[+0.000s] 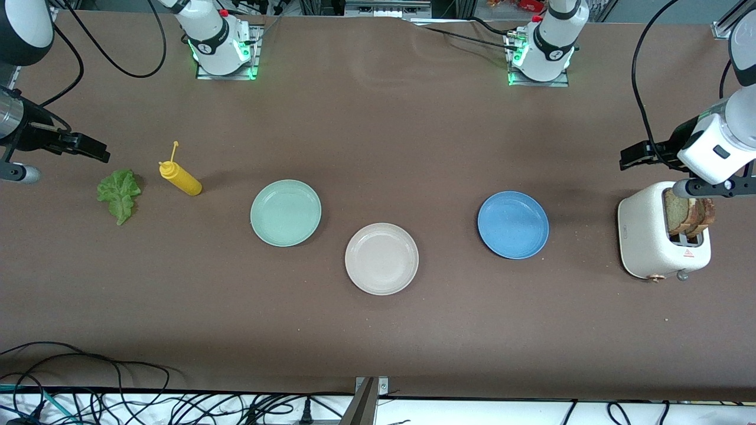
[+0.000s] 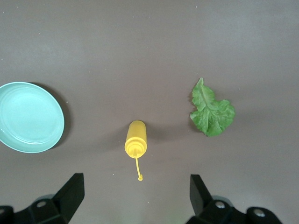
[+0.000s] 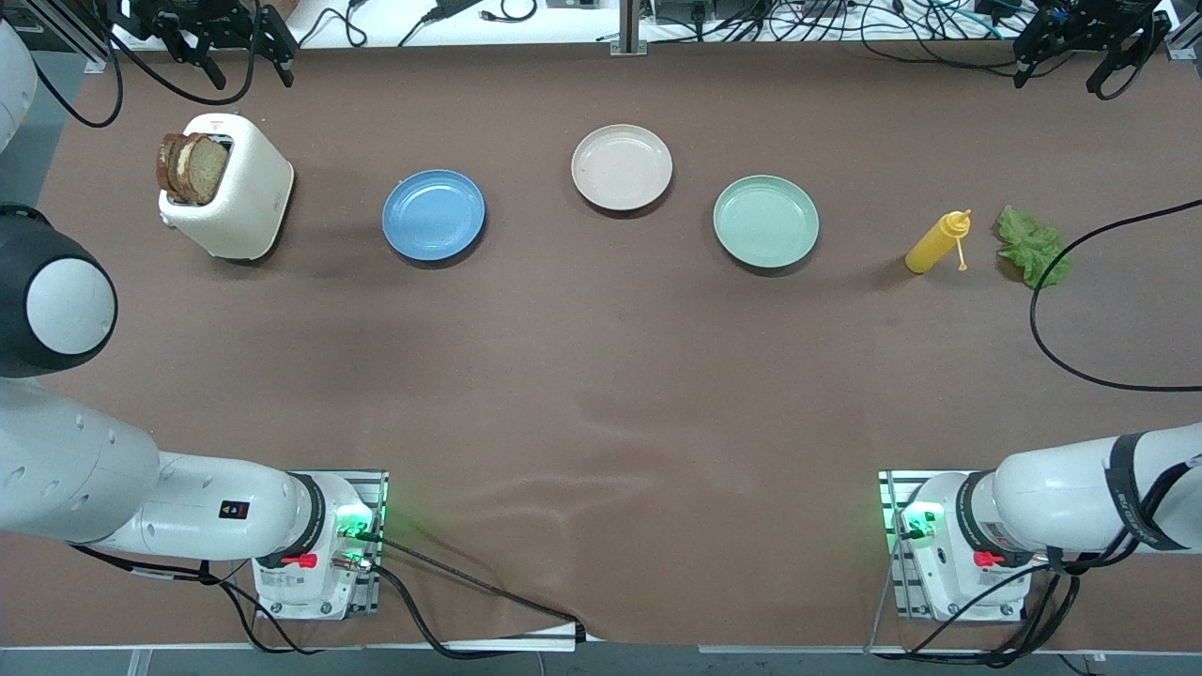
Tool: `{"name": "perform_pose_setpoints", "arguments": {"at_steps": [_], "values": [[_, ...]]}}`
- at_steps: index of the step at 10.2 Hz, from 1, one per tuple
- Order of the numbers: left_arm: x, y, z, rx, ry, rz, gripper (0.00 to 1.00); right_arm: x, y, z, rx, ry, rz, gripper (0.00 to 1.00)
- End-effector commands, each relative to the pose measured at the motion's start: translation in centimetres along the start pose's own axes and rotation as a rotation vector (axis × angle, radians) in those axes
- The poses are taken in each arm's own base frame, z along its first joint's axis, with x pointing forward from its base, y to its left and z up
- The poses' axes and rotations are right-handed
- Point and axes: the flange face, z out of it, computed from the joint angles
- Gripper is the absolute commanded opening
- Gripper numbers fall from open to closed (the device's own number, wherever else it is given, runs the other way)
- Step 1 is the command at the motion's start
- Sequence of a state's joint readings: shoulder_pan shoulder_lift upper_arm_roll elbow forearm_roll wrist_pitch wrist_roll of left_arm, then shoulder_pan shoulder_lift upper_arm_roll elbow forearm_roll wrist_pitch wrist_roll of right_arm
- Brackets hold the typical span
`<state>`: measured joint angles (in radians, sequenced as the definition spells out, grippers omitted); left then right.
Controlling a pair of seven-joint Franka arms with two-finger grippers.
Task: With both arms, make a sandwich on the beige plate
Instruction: 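Reach the left gripper into the toaster and grasp a bread slice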
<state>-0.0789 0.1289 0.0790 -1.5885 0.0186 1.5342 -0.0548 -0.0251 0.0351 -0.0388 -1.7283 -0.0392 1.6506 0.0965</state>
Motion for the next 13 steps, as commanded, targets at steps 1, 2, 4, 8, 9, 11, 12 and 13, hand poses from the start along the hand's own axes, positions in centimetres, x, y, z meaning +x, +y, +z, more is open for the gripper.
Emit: {"name": "perform_pose_setpoints", "arguments": {"at_steps": [1, 2, 4, 8, 9, 11, 12, 13], "values": [[2.0, -2.1, 1.3, 0.068, 0.026, -0.005, 1.00, 0.2, 0.3, -0.3, -0.014, 0.007, -0.008, 1.00], [2.9, -4.1, 2.1, 0.065, 0.036, -0.034, 1.00, 0.2, 0.3, -0.3, -0.014, 0.007, -0.008, 1.00], [4.5, -8.4, 3.8, 0.061, 0.067, 0.046, 1.00, 0.2, 0.3, -0.3, -0.014, 0.007, -0.014, 1.00], [6.9, -13.5, 8.3, 0.047, 0.070, 0.127, 1.00, 0.1, 0.3, -0.3, -0.014, 0.005, -0.020, 1.00], [7.2, -14.1, 9.4, 0.047, 0.071, 0.141, 1.00, 0.1, 0.3, -0.3, -0.014, 0.005, -0.020, 1.00], [7.2, -14.8, 11.3, 0.047, 0.082, 0.138, 1.00, 0.1, 0.3, -0.3, -0.014, 0.005, -0.020, 1.00], [7.2, -15.2, 12.1, 0.046, 0.083, 0.136, 1.00, 0.1, 0.3, -0.3, -0.014, 0.005, -0.020, 1.00], [7.1, -15.5, 12.9, 0.047, 0.090, 0.139, 1.00, 0.1, 0.3, -0.3, -0.014, 0.005, -0.020, 1.00]]}}
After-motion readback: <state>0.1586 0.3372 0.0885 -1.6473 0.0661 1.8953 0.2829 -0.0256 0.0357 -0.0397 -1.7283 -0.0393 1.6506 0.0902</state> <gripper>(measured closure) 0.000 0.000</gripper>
